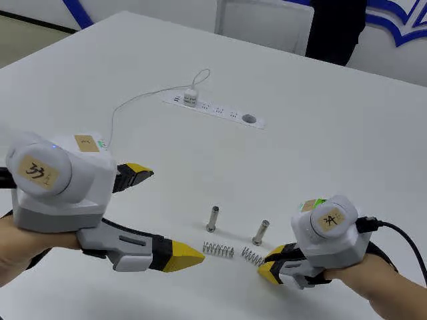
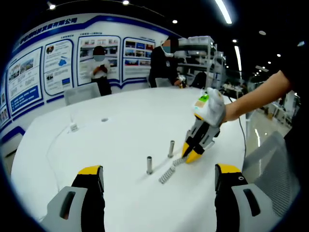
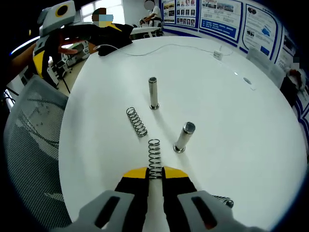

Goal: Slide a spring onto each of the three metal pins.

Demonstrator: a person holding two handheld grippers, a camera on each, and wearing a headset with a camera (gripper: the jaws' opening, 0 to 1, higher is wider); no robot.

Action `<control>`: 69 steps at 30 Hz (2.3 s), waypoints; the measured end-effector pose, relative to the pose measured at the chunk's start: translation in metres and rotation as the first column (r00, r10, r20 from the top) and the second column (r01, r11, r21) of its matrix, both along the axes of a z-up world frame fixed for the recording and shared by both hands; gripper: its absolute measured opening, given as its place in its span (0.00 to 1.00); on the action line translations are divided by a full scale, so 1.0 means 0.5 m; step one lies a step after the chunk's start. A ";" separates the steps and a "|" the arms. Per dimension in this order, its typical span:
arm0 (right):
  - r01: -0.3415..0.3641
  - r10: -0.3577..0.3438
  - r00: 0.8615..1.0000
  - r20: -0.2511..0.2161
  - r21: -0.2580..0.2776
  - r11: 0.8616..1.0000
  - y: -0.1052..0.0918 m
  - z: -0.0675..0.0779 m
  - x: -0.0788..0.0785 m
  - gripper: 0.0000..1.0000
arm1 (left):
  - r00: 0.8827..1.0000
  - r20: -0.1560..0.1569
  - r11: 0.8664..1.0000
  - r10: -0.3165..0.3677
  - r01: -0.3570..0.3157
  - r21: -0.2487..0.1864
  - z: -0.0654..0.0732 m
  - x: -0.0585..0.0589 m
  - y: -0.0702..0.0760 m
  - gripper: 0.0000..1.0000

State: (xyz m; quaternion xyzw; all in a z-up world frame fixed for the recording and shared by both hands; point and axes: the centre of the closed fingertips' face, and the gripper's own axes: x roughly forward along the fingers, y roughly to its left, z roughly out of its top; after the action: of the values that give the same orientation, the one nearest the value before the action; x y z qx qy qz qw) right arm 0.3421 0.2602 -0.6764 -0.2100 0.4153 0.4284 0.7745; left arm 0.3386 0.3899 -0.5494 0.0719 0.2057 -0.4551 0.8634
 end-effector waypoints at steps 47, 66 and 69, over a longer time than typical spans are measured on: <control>-0.338 0.327 0.906 0.270 -0.008 0.941 0.111 0.276 -0.117 0.10 | 0.962 0.087 0.965 -0.259 0.254 0.058 0.019 -0.088 -0.112 0.59; -0.403 0.390 0.873 0.293 -0.019 0.915 0.112 0.283 -0.152 0.10 | 0.904 0.141 0.914 -0.404 0.394 0.094 0.037 -0.133 -0.153 0.19; -0.407 0.397 0.870 0.292 -0.030 0.913 0.110 0.280 -0.155 0.10 | 0.902 0.132 0.911 -0.412 0.402 0.095 0.035 -0.139 -0.157 0.15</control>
State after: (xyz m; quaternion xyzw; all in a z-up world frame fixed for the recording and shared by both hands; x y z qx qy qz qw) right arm 0.2648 0.3154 -0.5366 -0.3400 0.2369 0.5511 0.7242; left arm 0.2692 0.3116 -0.5318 0.1754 0.1357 -0.6116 0.7594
